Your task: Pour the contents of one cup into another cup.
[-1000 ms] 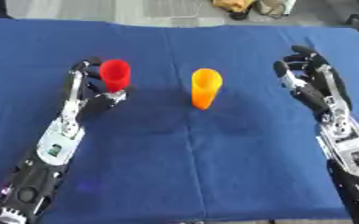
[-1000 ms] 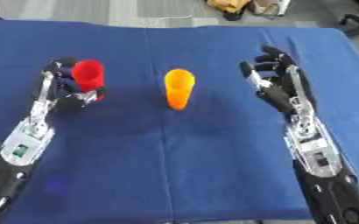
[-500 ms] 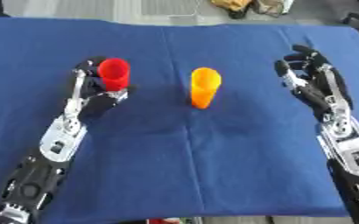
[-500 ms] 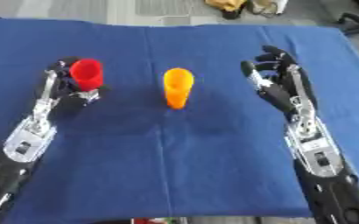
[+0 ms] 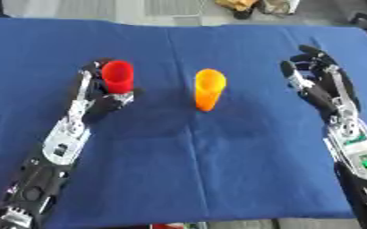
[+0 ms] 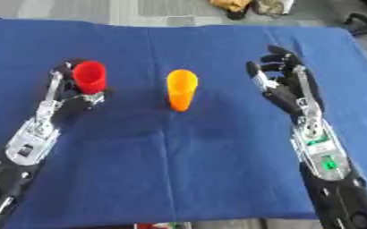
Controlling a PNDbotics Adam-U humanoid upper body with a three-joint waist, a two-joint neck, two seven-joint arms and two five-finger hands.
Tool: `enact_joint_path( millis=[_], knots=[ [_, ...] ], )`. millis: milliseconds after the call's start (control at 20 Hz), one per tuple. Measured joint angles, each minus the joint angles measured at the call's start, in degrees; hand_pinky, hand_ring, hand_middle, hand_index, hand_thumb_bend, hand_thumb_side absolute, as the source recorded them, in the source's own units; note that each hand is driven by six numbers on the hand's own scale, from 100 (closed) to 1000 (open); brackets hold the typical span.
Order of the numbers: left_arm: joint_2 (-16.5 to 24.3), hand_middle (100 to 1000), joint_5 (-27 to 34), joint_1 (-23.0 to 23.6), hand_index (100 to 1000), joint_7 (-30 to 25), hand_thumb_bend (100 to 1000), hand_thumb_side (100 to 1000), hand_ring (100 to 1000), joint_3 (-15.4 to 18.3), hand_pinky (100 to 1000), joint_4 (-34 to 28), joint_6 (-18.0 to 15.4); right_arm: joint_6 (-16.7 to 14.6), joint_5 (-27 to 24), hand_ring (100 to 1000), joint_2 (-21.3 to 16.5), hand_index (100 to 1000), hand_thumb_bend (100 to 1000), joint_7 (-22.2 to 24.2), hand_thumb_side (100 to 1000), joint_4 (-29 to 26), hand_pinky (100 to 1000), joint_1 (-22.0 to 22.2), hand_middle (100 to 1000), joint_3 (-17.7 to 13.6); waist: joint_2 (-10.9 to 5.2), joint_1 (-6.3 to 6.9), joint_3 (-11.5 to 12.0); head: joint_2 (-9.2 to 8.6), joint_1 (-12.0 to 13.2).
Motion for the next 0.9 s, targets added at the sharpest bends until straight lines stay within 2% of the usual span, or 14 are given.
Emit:
enact_joint_path(
  millis=[50,100,450,650,700,900],
  knots=[
    [-0.1,624,-0.1,0.0,820,-0.1,766,303,559,-0.1,370,0.0,0.0,0.0,0.0,686,0.0,856,495,0.0,467,0.0,463,0.0,675,0.0,0.00,0.00,0.0,0.00,0.0],
    [-0.1,585,-0.1,0.0,813,-0.2,707,266,522,-0.1,310,0.0,0.1,0.0,0.0,686,0.1,856,493,0.0,467,0.0,463,0.0,675,0.0,0.00,0.00,0.0,0.00,0.0],
    [-0.3,525,-1.5,-0.1,791,-0.4,630,196,467,-0.1,248,0.2,0.4,0.0,0.0,686,0.3,856,488,0.0,469,0.0,462,0.0,675,0.0,0.00,0.08,0.0,0.00,0.0],
    [-0.3,467,-1.6,-0.1,763,-0.3,518,166,403,-0.1,192,0.5,0.5,0.0,-0.1,686,0.3,856,492,0.0,468,0.0,462,0.0,675,0.0,0.00,0.09,-0.1,0.00,0.0],
    [-0.3,437,-1.6,-0.1,746,-0.2,455,139,368,-0.1,156,0.5,0.5,0.0,-0.1,686,0.3,856,492,0.0,468,0.0,463,0.0,675,0.0,0.00,0.09,-0.2,0.00,0.0],
    [-0.3,434,-0.7,0.0,745,0.6,452,137,364,-0.1,152,0.5,0.1,0.0,-0.1,686,0.3,856,492,0.0,468,0.0,463,0.0,675,0.0,0.00,0.10,-0.2,0.00,-0.1]
  ],
)
